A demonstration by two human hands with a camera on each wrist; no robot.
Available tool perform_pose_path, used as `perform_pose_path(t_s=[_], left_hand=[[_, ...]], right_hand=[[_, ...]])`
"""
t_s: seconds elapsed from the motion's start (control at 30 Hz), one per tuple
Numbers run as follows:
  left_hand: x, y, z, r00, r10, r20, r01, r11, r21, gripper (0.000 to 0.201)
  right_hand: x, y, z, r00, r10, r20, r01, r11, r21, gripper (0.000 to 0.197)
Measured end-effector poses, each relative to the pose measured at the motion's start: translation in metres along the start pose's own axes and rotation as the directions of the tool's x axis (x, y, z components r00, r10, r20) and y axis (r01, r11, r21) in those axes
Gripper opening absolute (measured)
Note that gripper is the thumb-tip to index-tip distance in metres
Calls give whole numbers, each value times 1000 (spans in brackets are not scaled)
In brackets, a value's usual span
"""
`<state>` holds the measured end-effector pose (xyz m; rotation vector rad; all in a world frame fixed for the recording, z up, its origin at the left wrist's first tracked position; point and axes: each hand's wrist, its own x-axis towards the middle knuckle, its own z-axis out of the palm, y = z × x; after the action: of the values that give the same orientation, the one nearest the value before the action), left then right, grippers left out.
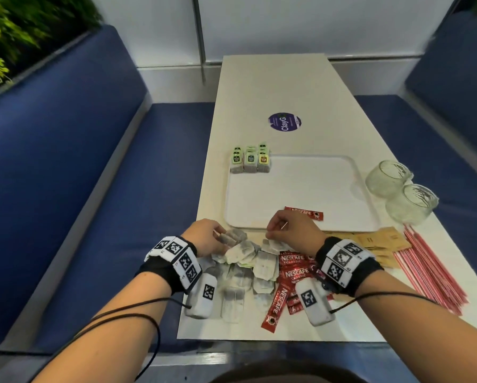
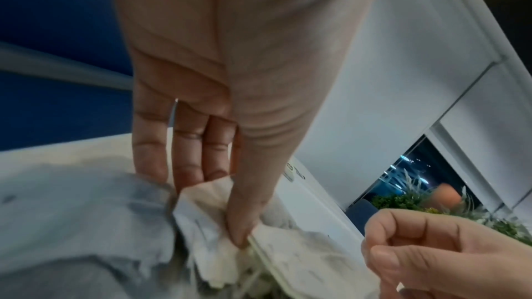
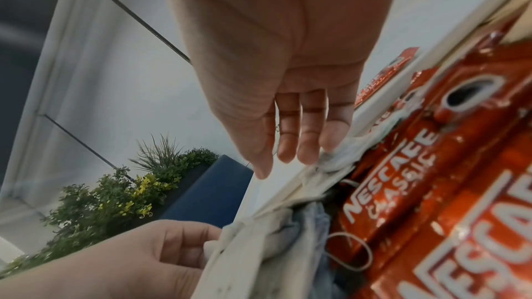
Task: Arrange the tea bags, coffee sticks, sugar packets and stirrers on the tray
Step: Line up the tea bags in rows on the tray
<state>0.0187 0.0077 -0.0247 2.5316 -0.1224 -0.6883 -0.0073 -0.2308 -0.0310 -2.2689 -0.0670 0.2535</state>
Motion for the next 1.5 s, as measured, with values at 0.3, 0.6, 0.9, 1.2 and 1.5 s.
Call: perform_pose_path(t_s=[0.3, 0.6, 0.9, 1.2, 1.5], left_hand=[[-13, 34, -23, 970, 179, -166, -178, 984, 17, 16], [-7, 68, -28, 948, 291, -128, -281, 956, 87, 25], [2, 73, -26, 917, 398, -22, -394, 915, 85, 19], [20, 53, -15, 943, 282, -177, -323, 904, -282, 24], [18, 51, 10, 971, 154, 182, 103, 419, -902, 44]], right_hand=[[-7, -20, -4, 997, -72, 14, 70, 991, 112, 53], [1, -28, -8, 990, -141, 5, 140, 986, 95, 22], [7, -23, -14, 972, -95, 213, 59, 983, 171, 24], [18, -19, -7, 967, -81, 240, -27, 909, 417, 22], [23, -32, -6, 953, -87, 291, -103, 808, 580, 15]])
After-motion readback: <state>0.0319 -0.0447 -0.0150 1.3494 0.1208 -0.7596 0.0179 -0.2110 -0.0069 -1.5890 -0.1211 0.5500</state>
